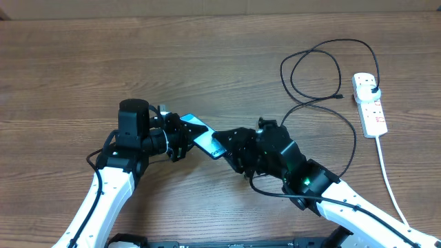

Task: Plug charger to phone and switch on socket
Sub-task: 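Hand the phone back to the left gripper, then move the right gripper to the black cable near the power strip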

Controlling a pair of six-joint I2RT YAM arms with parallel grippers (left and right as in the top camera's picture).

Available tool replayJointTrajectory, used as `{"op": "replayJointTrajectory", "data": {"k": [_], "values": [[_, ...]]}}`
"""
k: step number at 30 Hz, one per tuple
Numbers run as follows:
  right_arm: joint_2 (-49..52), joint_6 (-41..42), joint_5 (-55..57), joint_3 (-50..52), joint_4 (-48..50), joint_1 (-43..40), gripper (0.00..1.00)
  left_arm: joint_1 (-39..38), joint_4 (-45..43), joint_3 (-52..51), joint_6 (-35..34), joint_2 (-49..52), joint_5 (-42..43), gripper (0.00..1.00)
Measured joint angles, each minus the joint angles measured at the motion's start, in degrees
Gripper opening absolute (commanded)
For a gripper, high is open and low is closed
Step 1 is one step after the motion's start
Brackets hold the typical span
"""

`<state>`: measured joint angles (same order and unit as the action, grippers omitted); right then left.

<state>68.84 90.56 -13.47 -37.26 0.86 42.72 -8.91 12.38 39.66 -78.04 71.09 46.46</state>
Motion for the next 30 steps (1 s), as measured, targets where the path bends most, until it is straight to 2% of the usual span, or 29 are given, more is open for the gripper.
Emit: {"op": "replayJointTrajectory", "data": {"k": [6, 11, 18, 24, 30], "values": [[0.0, -16.17, 7.58, 0.0, -4.24, -1.36, 0.61, 0.0, 1.64, 0.0, 5.31, 1.86, -0.9, 0.04], [0.0, -24.3, 13.84, 0.0, -8.31, -3.96, 0.65, 0.0, 1.64, 0.0, 7.74, 5.57, -0.66, 0.04], [-0.11, -27.87, 16.76, -0.98, -18.12, -11.5, 0.66, 0.0, -0.02, 0.0, 9.22, 10.62, 0.94, 0.04], [-0.11, -29.11, 17.38, -5.84, -30.23, -22.45, 0.69, 0.0, -5.07, 0.0, 8.96, 13.33, 2.91, 0.04], [-0.02, -33.55, 16.15, -12.37, -36.59, -32.28, 0.69, 0.63, -12.94, 0.0, 5.79, 15.32, 3.91, 0.04]]}}
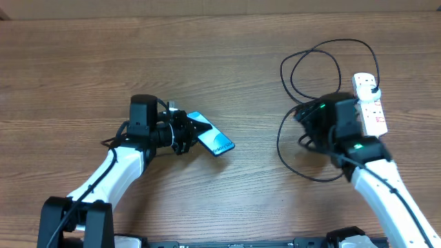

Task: Plug charger to phone and switch on socket
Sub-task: 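Move the right gripper to the black cable near the power strip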

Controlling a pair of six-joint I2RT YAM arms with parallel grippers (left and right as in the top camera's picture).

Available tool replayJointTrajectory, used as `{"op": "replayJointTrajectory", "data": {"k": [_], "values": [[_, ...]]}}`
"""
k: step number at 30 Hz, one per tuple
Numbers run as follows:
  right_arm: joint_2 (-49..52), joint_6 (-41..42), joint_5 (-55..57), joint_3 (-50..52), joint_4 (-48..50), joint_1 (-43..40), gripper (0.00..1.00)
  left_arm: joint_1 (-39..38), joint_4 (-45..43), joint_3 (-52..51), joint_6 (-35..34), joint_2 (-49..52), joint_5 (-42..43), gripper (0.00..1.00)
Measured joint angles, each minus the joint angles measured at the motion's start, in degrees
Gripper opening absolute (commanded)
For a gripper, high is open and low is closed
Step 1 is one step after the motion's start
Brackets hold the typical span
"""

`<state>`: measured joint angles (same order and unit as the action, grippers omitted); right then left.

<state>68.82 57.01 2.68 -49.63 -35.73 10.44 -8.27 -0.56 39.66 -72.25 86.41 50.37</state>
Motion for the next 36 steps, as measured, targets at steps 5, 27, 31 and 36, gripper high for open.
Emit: {"op": "replayJointTrajectory", "data": {"k": [5, 27, 31, 36], "values": [[3.74, -3.67, -0.26, -7.69, -4.09, -5.51, 0.65, 1.62, -6.16, 0.0, -3.04, 2.01, 0.22, 0.04], [35.89, -7.54, -0.09, -17.38, 1.2, -11.5, 0.57, 2.27, -8.44, 0.0, -5.6, 2.27, 1.95, 0.04], [35.89, -7.54, 0.0, -18.23, 1.88, -11.47, 0.56, 2.27, -8.28, 0.0, -5.6, 2.27, 1.95, 0.05], [35.89, -7.41, 2.8, -18.25, 3.54, -11.52, 0.47, 2.27, -8.28, 0.0, -5.57, 2.27, 1.9, 0.05]]}}
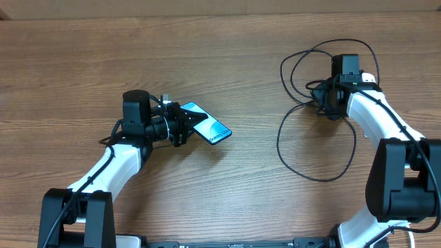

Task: Plug charger to phone and switch on socket
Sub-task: 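Move the right gripper to the black cable near the power strip, then grasp the USB-C plug end of the cable with the right gripper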

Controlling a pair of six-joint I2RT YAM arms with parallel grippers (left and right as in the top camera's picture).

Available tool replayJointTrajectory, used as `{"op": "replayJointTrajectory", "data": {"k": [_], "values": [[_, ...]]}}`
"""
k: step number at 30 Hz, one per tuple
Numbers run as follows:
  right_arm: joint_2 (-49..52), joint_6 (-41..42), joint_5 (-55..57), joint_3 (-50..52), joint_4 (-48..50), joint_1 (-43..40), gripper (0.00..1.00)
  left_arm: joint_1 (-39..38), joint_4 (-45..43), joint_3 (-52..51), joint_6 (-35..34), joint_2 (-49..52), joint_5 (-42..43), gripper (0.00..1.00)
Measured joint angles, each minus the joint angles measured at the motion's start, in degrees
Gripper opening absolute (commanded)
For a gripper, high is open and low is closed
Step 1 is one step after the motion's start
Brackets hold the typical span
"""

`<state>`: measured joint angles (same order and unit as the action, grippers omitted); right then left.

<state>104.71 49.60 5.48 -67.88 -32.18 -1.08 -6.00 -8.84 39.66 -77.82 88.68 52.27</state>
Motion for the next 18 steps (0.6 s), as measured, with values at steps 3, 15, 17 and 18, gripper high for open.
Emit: {"op": "replayJointTrajectory", "data": {"k": [3, 15, 17, 18], "values": [[0.04, 0.0, 2.27, 0.0, 1.51, -0.02, 0.43, 0.0, 0.0, 0.0, 0.0, 0.0, 0.0, 0.05], [6.14, 0.09, 4.94, -0.37, 4.52, -0.04, 0.36, 0.0, 0.02, 0.0, 0.04, 0.0, 0.02, 0.05], [6.88, 0.15, 5.03, -0.37, 4.81, -0.07, 0.33, 0.0, 0.02, 0.0, 0.04, 0.0, 0.02, 0.05], [7.21, 0.09, 5.07, -0.37, 5.2, -0.04, 0.32, 0.0, 0.02, 0.0, 0.04, 0.0, 0.02, 0.05]]}}
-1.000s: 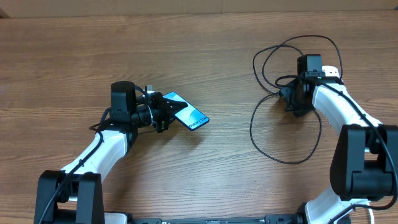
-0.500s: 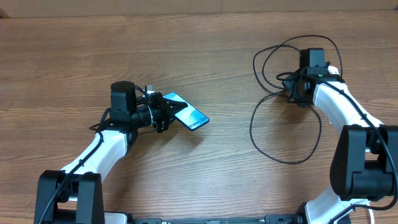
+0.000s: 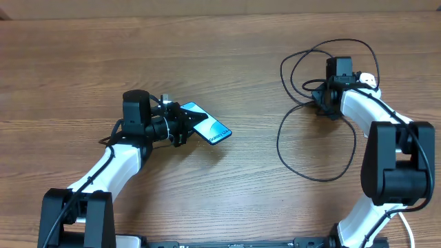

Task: Plug charger to phone and switch on socket
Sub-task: 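Grasp the USB-C plug end of the cable with the right gripper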

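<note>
My left gripper (image 3: 186,125) is shut on the near end of a blue phone (image 3: 209,129), held left of the table's middle with its screen up. The black charger cable (image 3: 306,63) lies in loops at the right, and nothing is plugged into the phone. My right gripper (image 3: 322,101) is down on the cable where the loops cross, beside the white socket strip (image 3: 370,78). The right arm hides most of the strip and the fingers' gap.
A large slack loop of the cable (image 3: 298,165) sprawls toward the front right of the wooden table (image 3: 227,48). The right arm's forearm (image 3: 393,158) stretches from the front edge up to the strip.
The right wrist has shifted slightly left and now covers more of the socket strip. The left gripper and the phone have not moved.
Both grippers were together at the phone near the table's middle. Then the right arm was away at the right by the strip, with the left alone holding the phone. Later the right gripper was on the cable loops beside the strip, where it still is.
</note>
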Controlling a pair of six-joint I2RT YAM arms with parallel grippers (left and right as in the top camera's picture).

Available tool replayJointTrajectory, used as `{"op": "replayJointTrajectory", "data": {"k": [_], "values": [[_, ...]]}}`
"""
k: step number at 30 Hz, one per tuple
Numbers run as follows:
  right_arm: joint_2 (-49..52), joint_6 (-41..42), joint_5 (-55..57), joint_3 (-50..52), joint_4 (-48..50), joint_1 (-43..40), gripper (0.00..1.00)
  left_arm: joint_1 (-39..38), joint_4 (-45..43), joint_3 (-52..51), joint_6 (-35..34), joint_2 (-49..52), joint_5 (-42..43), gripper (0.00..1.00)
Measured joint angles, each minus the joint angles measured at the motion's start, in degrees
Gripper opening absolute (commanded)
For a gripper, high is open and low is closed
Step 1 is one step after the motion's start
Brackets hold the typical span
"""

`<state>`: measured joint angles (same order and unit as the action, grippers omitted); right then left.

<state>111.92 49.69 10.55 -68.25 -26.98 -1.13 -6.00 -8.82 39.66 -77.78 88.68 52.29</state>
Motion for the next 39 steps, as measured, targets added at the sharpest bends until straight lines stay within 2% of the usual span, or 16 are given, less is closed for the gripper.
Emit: {"op": "replayJointTrajectory", "data": {"k": [4, 13, 19, 22, 27, 33, 39], "values": [[0.24, 0.09, -0.07, 0.0, 1.95, -0.02, 0.27, 0.0, 0.0, 0.0, 0.02, 0.0, 0.0, 0.06], [0.44, 0.2, -1.18, -0.02, 2.51, -0.02, 0.27, 0.0, 0.26, 0.0, 0.15, 0.0, 0.0, 0.06], [2.1, 2.71, -1.9, -1.2, 2.64, -0.02, 0.09, 0.0, 0.26, 0.0, 0.15, 0.0, 0.26, 0.06], [2.25, 3.41, -2.69, -1.22, 2.67, -0.28, 0.04, 0.0, 0.28, 0.0, 0.15, 0.0, 0.52, 0.06], [2.25, 4.15, -3.8, -1.6, 1.16, -0.46, 0.04, 0.0, 0.26, 0.0, 0.17, 0.0, 0.9, 0.06], [0.74, 4.11, -5.99, -2.91, -6.86, -0.94, 0.04, 0.0, 0.26, 0.0, 0.46, 0.0, 1.44, 0.05], [-10.12, 0.9, -7.76, -3.19, -11.87, -1.05, 0.04, 0.0, 0.26, 0.0, 2.54, 0.0, 4.17, 0.05]]}}
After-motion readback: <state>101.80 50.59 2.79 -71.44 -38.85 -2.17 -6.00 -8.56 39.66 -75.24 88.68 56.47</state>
